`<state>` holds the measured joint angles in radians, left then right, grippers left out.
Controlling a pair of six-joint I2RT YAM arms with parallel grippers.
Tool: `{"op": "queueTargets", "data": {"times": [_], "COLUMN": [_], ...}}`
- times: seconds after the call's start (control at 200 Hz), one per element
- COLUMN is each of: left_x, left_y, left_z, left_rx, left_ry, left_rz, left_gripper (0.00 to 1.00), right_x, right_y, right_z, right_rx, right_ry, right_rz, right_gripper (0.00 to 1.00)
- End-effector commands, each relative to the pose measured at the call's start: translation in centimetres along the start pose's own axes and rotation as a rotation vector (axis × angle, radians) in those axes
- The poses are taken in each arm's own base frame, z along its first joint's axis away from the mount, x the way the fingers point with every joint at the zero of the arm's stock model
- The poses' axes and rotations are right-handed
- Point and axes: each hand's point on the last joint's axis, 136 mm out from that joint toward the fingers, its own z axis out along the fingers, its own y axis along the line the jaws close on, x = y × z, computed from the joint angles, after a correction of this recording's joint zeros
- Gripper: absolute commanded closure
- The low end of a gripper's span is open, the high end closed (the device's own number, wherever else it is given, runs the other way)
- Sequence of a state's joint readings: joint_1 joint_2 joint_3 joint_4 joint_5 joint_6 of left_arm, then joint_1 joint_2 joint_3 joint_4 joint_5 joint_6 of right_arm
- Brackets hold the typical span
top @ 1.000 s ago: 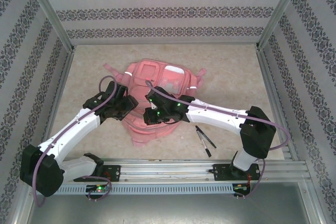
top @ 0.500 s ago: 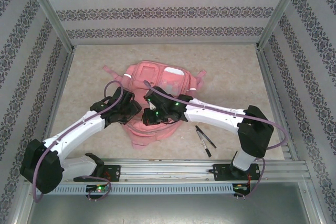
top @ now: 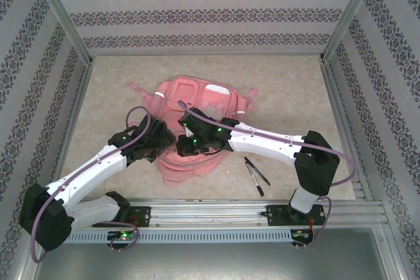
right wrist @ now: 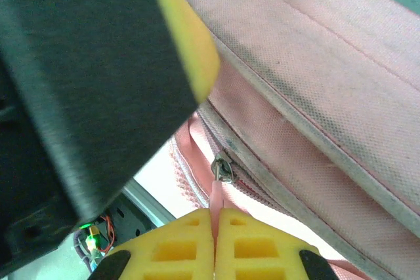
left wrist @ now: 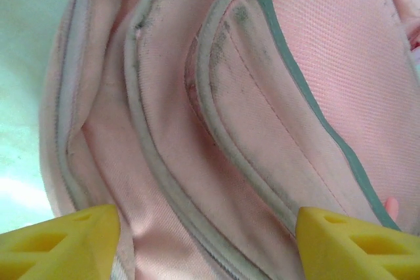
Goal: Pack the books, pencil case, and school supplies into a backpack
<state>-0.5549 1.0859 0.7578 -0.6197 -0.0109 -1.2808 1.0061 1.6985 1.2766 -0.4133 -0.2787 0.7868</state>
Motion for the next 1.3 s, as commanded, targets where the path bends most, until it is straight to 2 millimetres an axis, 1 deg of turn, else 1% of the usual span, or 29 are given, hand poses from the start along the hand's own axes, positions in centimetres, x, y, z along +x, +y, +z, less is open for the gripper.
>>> {"op": "queueTargets", "data": {"times": [0.0,0.11,0.215,0.3,0.34,0.38,0.415,0.485,0.52,0.645,0.729,0.819,0.884,0.969,1.009,1.059,1.159,1.219,1.294], "left_x": [0.0,0.1,0.5,0.8,0.8,0.7,0.5,0.2,-0.1,-1.4,-2.2,-2.9,-3.2,-3.7,-4.0,-4.4,-4.7,-4.8,-5.1], "left_y": [0.5,-0.3,-0.9,-1.6,-1.8,-1.9,-1.8,-1.7,-1.5,-1.2,-0.9,-0.8,-1.0,-1.2,-1.1,-1.0,-1.1,-1.2,-1.5], "left_z": [-0.3,0.9,2.6,3.8,4.2,4.5,4.6,4.5,4.2,2.2,1.0,0.2,0.0,-0.2,-0.2,-0.3,-0.1,0.0,-0.2], "left_rx": [-0.020,0.009,0.018,0.026,0.024,0.017,0.006,0.008,0.007,0.014,0.012,0.017,0.029,0.036,0.025,0.011,0.025,0.037,0.047], "left_ry": [-0.017,-0.010,0.013,0.031,0.032,0.027,0.021,-0.001,-0.014,-0.056,-0.076,-0.080,-0.069,-0.052,-0.050,-0.049,-0.038,-0.026,-0.007], "left_rz": [-0.026,-0.063,-0.105,-0.127,-0.123,-0.111,-0.105,-0.086,-0.078,-0.038,-0.023,-0.020,-0.021,-0.011,-0.003,0.009,0.005,0.002,0.033], "left_gripper": [0.29,0.31,0.31,0.31,0.34,0.42,0.52,0.87,1.00,1.00,1.00,1.00,1.00,1.00,1.00,1.00,1.00,1.00,1.00], "right_x": [-1.2,-1.0,-0.8,-0.3,0.0,0.3,0.6,1.2,1.7,3.7,5.2,6.2,6.8,7.7,8.1,8.6,9.8,9.9,9.1], "right_y": [3.4,4.2,4.8,4.8,4.7,4.5,4.2,3.2,2.5,-0.7,-2.8,-4.7,-6.1,-8.7,-9.5,-10.4,-11.5,-12.4,-14.0], "right_z": [-0.5,-0.3,-0.1,0.4,0.7,1.0,1.2,1.6,1.8,2.2,1.9,1.3,0.8,-0.1,-0.5,-0.9,-1.5,-2.0,-3.1], "right_rx": [-0.097,-0.109,-0.116,-0.110,-0.104,-0.099,-0.091,-0.063,-0.041,0.041,0.105,0.161,0.208,0.303,0.327,0.347,0.359,0.388,0.453], "right_ry": [-0.034,-0.028,-0.024,-0.012,-0.007,-0.004,0.002,0.006,0.012,0.039,0.051,0.052,0.050,0.042,0.038,0.039,0.050,0.035,-0.002], "right_rz": [-0.045,-0.062,-0.073,-0.071,-0.069,-0.063,-0.055,-0.029,-0.014,0.014,0.012,0.016,0.014,0.007,0.003,0.002,0.008,0.001,-0.009], "right_gripper": [1.00,1.00,1.00,1.00,1.00,1.00,1.00,1.00,1.00,1.00,1.00,1.00,1.00,1.00,1.00,1.00,1.00,1.00,1.00]}}
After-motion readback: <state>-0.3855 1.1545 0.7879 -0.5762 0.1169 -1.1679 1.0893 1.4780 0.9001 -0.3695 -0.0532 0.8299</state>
